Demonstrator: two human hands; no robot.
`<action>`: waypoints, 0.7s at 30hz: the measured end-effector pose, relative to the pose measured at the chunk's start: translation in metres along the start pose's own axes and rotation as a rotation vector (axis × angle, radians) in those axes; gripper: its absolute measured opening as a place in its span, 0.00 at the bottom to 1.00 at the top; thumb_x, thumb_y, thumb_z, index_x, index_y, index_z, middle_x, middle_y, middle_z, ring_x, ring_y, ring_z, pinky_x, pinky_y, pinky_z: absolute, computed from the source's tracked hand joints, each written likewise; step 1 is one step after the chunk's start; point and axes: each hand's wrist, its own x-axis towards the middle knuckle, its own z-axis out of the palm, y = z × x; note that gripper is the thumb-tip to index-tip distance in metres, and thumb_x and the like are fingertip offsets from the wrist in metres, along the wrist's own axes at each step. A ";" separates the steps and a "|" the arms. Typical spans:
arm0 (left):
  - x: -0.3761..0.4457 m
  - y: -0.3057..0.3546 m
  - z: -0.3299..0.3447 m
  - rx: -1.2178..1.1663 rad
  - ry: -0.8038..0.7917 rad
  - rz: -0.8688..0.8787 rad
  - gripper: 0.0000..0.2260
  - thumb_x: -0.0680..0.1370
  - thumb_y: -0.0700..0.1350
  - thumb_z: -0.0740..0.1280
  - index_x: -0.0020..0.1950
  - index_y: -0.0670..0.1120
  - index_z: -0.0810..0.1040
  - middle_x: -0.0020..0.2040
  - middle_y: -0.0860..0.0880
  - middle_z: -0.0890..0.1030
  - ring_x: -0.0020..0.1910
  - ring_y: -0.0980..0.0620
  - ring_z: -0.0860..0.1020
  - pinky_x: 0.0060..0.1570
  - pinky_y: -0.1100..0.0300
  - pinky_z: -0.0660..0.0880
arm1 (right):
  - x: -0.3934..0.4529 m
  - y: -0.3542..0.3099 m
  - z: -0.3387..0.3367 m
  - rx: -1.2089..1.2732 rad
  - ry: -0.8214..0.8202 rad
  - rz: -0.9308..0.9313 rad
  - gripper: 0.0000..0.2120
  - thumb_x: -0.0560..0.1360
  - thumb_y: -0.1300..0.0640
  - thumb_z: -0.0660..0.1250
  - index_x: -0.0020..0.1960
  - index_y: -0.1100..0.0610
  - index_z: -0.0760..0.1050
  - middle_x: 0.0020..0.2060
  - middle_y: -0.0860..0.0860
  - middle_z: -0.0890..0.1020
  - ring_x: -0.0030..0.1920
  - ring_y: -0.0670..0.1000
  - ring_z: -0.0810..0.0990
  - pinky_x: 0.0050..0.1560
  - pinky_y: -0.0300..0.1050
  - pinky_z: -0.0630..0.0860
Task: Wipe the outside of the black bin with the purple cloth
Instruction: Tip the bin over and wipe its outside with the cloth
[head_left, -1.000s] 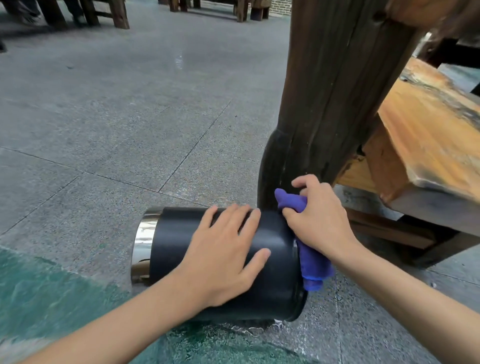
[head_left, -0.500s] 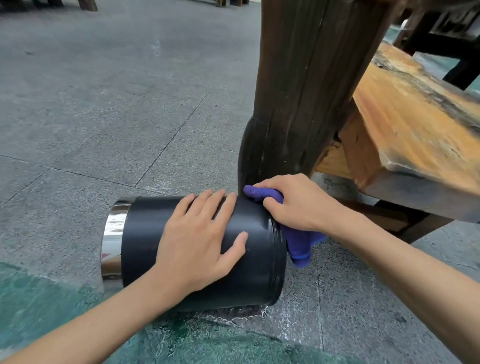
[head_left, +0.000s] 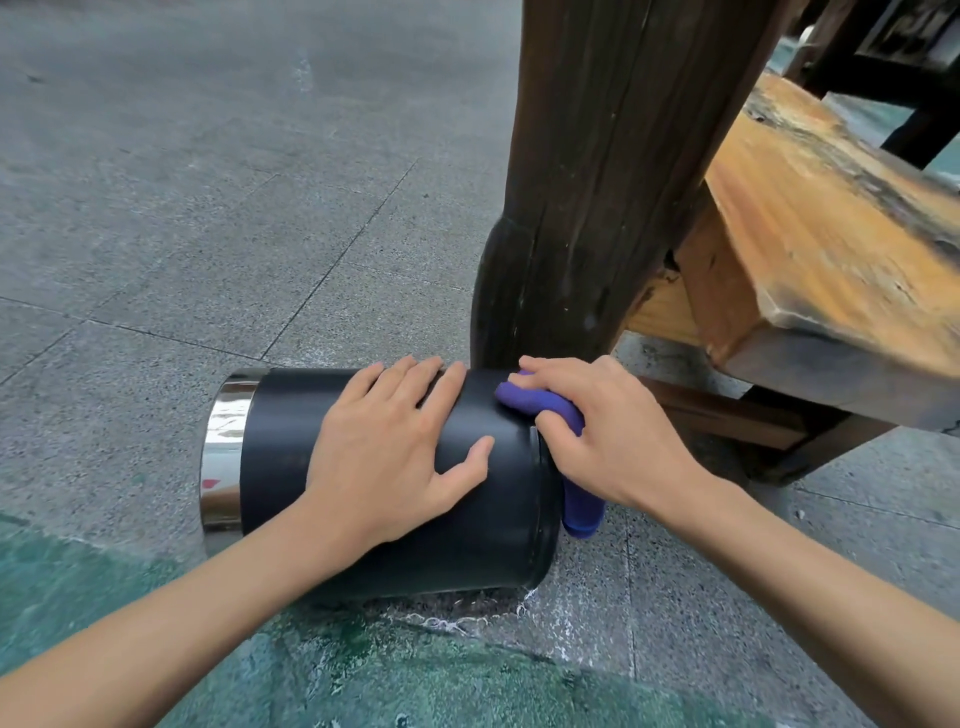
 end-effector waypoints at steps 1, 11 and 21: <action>0.002 -0.001 0.000 -0.004 0.002 0.004 0.31 0.78 0.66 0.56 0.70 0.45 0.76 0.66 0.46 0.81 0.66 0.43 0.78 0.67 0.47 0.71 | -0.003 0.001 0.001 0.015 0.023 -0.023 0.20 0.73 0.55 0.59 0.59 0.47 0.82 0.63 0.41 0.82 0.63 0.50 0.79 0.61 0.50 0.72; 0.027 -0.014 0.006 0.007 -0.023 0.030 0.29 0.79 0.64 0.54 0.68 0.46 0.78 0.61 0.47 0.83 0.60 0.45 0.81 0.61 0.50 0.73 | -0.050 0.017 0.032 -0.017 0.123 -0.155 0.15 0.73 0.53 0.64 0.57 0.47 0.82 0.68 0.39 0.77 0.51 0.57 0.77 0.53 0.52 0.77; 0.025 -0.018 0.010 0.000 -0.003 0.050 0.28 0.82 0.62 0.51 0.73 0.47 0.73 0.68 0.48 0.80 0.66 0.47 0.78 0.67 0.51 0.69 | -0.096 0.036 0.085 0.011 0.256 -0.212 0.22 0.74 0.59 0.71 0.66 0.45 0.77 0.76 0.42 0.69 0.57 0.55 0.77 0.46 0.52 0.82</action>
